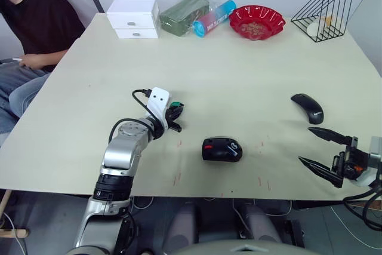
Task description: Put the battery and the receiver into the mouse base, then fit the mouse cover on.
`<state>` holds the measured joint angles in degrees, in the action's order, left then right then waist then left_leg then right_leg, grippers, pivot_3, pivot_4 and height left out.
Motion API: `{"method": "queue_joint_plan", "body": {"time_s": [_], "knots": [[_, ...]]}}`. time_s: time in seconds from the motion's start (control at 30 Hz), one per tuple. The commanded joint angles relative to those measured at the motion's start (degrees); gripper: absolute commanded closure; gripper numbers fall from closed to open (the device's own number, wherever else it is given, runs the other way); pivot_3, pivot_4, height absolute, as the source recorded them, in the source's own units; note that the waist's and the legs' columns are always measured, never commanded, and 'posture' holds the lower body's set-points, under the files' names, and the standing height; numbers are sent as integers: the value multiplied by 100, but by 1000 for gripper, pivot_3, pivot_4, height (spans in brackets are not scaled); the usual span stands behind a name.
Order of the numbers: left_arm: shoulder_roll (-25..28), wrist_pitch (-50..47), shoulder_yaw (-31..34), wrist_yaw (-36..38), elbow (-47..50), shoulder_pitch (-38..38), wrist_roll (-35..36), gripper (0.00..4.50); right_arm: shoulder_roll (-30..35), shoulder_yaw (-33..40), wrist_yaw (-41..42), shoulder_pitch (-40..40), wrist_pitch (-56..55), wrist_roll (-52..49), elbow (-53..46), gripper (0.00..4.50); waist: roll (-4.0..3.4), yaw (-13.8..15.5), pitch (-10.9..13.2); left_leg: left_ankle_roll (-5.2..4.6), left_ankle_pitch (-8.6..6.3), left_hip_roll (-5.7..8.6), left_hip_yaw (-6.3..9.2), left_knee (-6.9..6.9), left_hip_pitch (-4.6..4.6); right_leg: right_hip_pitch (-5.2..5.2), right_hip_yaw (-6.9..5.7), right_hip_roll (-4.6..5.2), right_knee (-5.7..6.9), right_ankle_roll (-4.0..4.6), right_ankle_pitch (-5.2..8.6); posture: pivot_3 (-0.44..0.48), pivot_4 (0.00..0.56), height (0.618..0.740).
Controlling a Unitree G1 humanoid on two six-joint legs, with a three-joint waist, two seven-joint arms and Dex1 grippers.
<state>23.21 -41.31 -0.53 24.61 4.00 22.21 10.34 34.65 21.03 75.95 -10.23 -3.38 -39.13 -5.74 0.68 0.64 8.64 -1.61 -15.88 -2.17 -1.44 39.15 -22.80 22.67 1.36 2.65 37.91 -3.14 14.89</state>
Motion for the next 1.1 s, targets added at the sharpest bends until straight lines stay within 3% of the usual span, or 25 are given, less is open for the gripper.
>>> {"method": "queue_joint_plan", "body": {"time_s": [0.03,0.63,0.77,1.1], "knots": [[45,-46,74,-50,23,25,-20,4417,51,122,4,34,-118,-22,-84,0,0,3,0,0,0,0,0,0,0,0,0,0,0,0,0,0,150,740],[307,20,117,230,279,110,83,4417,-1,85,16,78,-138,-64,-86,0,0,2,0,0,0,0,0,0,0,0,0,0,0,0,0,0,150,740],[547,-17,147,531,411,155,221,4417,-30,57,24,78,-143,-72,-112,0,0,4,1,0,0,0,1,0,-1,0,-1,0,-1,0,0,0,150,740],[1476,281,-56,2242,296,389,730,4417,-91,-87,-19,166,-74,-49,-190,0,7,-7,6,0,0,0,-1,-1,-2,1,-1,0,-1,0,1,0,150,740]]}}
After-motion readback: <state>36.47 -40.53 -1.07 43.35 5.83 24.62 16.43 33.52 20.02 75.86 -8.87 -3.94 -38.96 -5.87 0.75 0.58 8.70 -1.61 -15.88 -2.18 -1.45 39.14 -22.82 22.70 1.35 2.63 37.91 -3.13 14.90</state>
